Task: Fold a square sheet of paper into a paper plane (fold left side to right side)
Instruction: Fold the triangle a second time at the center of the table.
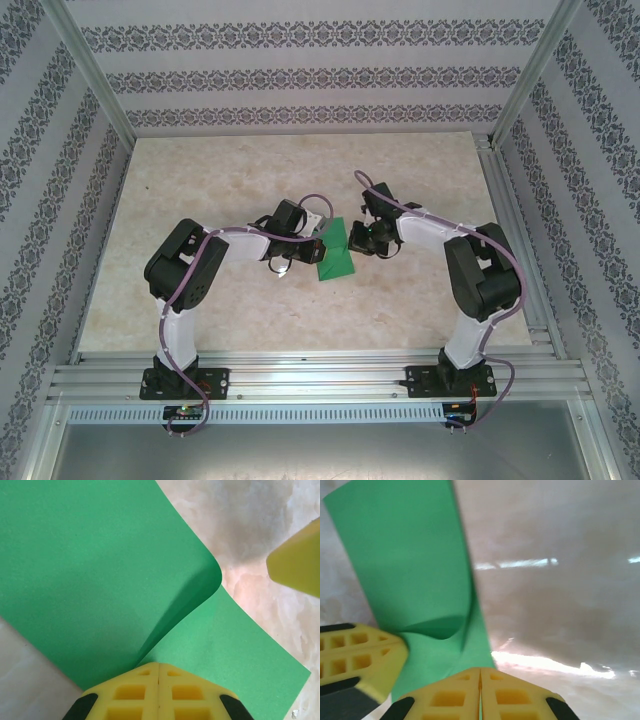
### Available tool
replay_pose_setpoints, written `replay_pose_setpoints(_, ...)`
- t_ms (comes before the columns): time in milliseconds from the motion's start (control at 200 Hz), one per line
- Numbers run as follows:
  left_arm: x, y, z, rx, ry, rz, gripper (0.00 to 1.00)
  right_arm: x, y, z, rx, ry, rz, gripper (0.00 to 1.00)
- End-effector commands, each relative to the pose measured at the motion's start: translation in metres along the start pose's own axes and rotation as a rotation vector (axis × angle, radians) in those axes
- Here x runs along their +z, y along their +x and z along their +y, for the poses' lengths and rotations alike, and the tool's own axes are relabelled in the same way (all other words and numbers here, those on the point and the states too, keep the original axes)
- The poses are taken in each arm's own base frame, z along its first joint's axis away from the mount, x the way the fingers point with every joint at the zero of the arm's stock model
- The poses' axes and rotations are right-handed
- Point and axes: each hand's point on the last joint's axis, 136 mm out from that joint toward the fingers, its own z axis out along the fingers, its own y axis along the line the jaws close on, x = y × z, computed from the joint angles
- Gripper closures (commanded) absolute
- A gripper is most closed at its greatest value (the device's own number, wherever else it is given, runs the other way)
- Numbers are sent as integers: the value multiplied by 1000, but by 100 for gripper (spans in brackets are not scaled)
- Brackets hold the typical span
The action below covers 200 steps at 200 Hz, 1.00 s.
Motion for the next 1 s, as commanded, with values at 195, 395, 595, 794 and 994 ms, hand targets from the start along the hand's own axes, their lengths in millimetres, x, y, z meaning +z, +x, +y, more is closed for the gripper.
replay_pose_setpoints(195, 8, 71, 48, -79, -179, 201, 100, 40, -10, 26, 5, -64, 23, 91)
replay_pose_setpoints(395, 7, 71, 48, -78, -186, 200, 100, 40, -10, -13, 29, 45, 34, 91)
replay_pose_setpoints(595, 7, 73, 49, -76, -188, 206, 100, 20, -13, -52, 40, 136, 19, 91)
replay_pose_setpoints(794, 6, 72, 48, -75, -185, 201, 100, -7, -26, -18, -14, 59, -41, 91)
replay_pose_setpoints(994, 6, 68, 46, -74, -178, 191, 100, 3, -19, 32, -38, -62, -22, 90)
